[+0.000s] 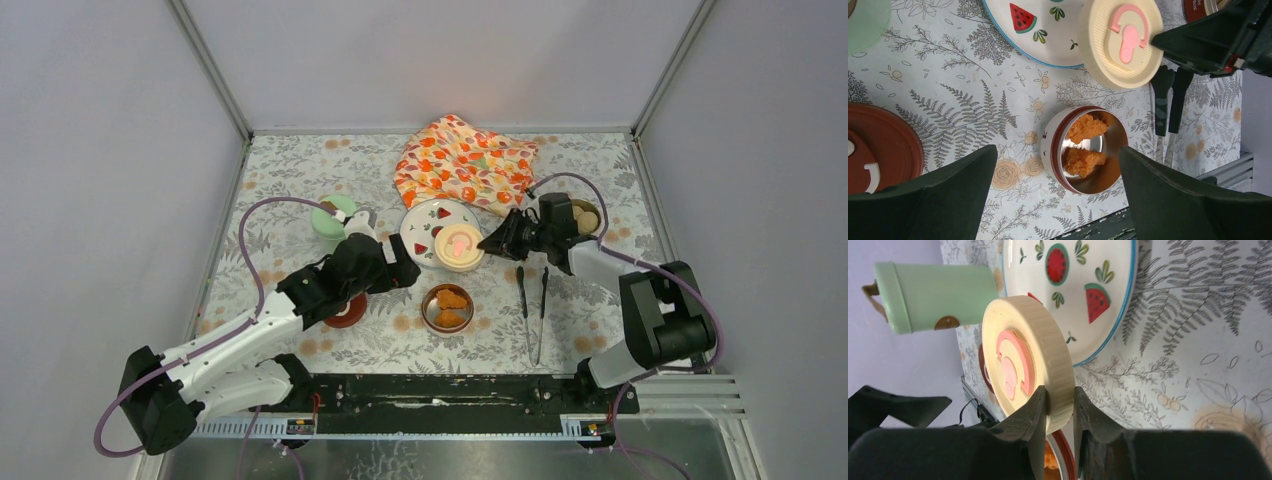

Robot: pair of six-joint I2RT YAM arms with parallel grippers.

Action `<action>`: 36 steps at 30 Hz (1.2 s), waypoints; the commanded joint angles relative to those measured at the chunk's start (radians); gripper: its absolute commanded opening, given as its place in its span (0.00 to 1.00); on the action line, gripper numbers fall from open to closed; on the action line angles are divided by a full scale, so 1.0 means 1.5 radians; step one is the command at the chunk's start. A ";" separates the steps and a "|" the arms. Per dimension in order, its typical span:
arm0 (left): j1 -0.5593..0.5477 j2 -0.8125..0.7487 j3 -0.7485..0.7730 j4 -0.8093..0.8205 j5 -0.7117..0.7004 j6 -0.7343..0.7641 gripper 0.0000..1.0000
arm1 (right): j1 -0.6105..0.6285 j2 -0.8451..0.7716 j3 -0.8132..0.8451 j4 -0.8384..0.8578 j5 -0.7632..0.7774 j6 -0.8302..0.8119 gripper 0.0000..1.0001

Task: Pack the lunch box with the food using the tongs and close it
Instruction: Pick up the box lid from the plate, then screw the box lid onto the packing box.

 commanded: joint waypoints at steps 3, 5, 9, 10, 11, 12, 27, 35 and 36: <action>-0.004 -0.001 -0.013 0.037 0.007 -0.014 0.99 | -0.003 -0.097 -0.021 -0.065 -0.064 -0.042 0.08; -0.004 0.001 -0.016 0.044 0.017 -0.017 0.99 | -0.001 -0.124 -0.025 -0.100 -0.076 -0.057 0.08; -0.005 0.014 -0.022 0.055 0.038 -0.024 0.99 | 0.013 -0.168 -0.026 -0.186 -0.090 -0.094 0.08; -0.006 0.017 -0.024 0.058 0.042 -0.027 0.99 | 0.020 -0.178 -0.026 -0.204 -0.087 -0.106 0.08; -0.008 0.021 -0.026 0.062 0.045 -0.029 0.99 | 0.028 -0.186 -0.029 -0.216 -0.085 -0.112 0.08; -0.010 0.024 -0.027 0.065 0.048 -0.031 0.99 | 0.035 -0.193 -0.033 -0.223 -0.083 -0.115 0.08; -0.054 0.080 -0.030 0.097 0.053 -0.054 0.98 | 0.108 -0.220 -0.079 -0.224 -0.057 -0.106 0.08; -0.068 0.111 -0.040 0.122 0.058 -0.069 0.95 | 0.123 -0.215 -0.091 -0.197 -0.048 -0.101 0.08; -0.069 0.115 -0.042 0.126 0.060 -0.070 0.95 | 0.125 -0.213 -0.092 -0.194 -0.048 -0.099 0.08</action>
